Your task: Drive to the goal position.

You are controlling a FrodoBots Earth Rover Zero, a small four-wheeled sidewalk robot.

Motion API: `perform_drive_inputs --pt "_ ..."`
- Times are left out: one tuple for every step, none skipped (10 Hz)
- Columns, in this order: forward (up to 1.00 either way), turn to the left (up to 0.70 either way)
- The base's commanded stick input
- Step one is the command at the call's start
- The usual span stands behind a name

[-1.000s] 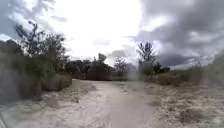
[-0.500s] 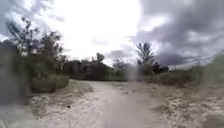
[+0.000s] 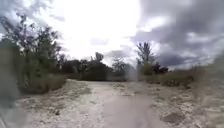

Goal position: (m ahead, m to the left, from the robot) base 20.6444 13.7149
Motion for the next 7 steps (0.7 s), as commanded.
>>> perform_drive_inputs --pt "0.69 0.01" --pt "0.69 0.01" --pt "0.69 0.01" --pt "0.69 0.01" --pt "0.69 0.11" --pt "0.69 0.14" --pt "0.69 0.14"
